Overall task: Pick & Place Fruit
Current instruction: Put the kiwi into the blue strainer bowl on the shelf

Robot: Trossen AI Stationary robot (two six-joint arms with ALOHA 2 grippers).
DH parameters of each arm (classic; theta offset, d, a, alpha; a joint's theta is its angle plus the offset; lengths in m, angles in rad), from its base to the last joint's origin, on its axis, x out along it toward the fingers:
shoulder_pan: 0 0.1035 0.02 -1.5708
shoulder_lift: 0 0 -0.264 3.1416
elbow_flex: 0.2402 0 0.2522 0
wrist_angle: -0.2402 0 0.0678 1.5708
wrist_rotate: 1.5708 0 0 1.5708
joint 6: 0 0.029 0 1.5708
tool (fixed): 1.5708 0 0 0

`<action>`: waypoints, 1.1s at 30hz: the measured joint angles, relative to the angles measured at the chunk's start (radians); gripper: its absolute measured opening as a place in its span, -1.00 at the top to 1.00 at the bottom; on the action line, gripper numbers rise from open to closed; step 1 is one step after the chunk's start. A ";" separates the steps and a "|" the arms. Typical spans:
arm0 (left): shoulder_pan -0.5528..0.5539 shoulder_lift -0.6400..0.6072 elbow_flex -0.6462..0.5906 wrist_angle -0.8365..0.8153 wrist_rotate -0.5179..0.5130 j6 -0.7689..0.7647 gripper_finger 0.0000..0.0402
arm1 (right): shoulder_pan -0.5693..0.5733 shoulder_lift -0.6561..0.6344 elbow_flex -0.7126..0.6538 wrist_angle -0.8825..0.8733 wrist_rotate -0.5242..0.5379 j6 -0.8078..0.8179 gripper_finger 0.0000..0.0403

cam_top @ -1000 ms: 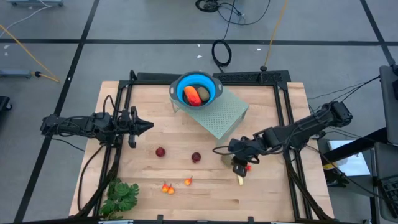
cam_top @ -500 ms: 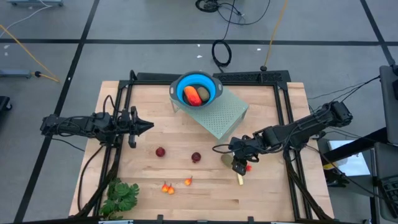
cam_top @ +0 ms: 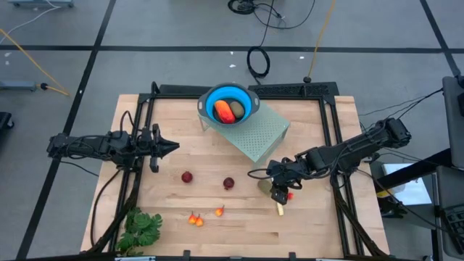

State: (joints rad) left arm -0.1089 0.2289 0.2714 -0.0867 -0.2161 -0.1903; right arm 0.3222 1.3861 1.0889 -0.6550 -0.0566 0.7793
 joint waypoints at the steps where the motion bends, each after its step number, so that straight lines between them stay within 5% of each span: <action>1: 0.000 0.000 0.000 0.000 0.000 0.000 0.87 | 0.000 0.000 0.000 0.000 0.000 0.001 0.16; 19: 0.000 0.000 0.000 0.000 0.000 0.005 0.87 | -0.002 0.000 0.000 0.000 0.001 0.022 0.12; 33: 0.000 0.000 0.000 0.000 0.000 0.005 0.87 | -0.002 0.000 -0.001 -0.001 0.081 -0.003 -0.65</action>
State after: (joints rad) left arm -0.1090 0.2291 0.2714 -0.0868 -0.2161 -0.1856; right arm 0.3202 1.3857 1.0882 -0.6556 0.0239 0.7763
